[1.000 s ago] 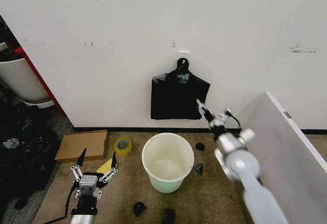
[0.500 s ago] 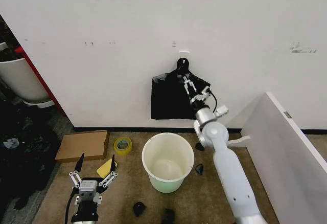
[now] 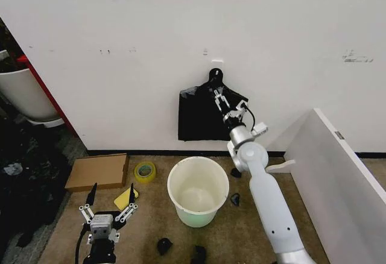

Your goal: Place the garbage bag over the trash bin.

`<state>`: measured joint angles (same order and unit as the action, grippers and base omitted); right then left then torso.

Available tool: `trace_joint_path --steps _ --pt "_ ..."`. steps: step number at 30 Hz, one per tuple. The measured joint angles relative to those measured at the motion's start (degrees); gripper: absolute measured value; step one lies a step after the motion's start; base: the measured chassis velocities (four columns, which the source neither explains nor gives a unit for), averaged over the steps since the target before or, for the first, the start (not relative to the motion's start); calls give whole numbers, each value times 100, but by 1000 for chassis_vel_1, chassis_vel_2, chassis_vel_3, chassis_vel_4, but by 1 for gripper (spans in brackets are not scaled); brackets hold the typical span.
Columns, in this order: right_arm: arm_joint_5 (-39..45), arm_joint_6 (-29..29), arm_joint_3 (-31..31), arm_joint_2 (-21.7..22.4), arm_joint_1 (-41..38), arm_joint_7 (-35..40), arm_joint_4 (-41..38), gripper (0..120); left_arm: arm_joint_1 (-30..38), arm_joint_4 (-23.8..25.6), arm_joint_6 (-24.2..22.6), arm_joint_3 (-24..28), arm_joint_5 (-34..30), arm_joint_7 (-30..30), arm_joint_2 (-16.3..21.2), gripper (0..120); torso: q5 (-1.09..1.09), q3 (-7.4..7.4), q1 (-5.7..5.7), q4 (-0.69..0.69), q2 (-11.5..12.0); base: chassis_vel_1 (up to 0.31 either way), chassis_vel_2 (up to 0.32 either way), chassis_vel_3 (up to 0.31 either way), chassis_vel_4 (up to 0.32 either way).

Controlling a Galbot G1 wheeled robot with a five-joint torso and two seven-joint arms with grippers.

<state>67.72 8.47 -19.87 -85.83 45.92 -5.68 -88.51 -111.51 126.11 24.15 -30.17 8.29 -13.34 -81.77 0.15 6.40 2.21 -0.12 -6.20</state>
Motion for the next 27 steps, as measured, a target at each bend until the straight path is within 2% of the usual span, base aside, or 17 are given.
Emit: trace_joint_path --steps 7,12,13,21,23,27 --pt "33 1 -32 -98 -297 74 156 100 -21 70 -55 -11 -169 -13 70 100 -2 0 0 1 0 0 0 0 0" --pt "156 -29 -16 -108 -371 158 251 81 -150 190 -125 -37 -427 -67 67 100 -1 0 0 2 0 0 0 0 0" --pt "156 -29 -16 -108 -371 158 251 81 -150 190 -125 -37 -427 -67 67 100 -1 0 0 2 0 0 0 0 0" --pt "148 -49 11 -200 -426 348 219 46 -272 84 -44 -10 -317 -103 13 100 -1 0 0 2 0 0 0 0 0" --pt "142 -51 10 -207 -436 360 236 42 -309 83 -25 -11 -312 -107 0 100 -1 0 0 2 0 0 0 0 0" --pt "136 -71 -19 -212 -486 403 320 25 -376 83 24 -17 -306 -121 -12 100 0 0 0 1 0 0 0 0 0"
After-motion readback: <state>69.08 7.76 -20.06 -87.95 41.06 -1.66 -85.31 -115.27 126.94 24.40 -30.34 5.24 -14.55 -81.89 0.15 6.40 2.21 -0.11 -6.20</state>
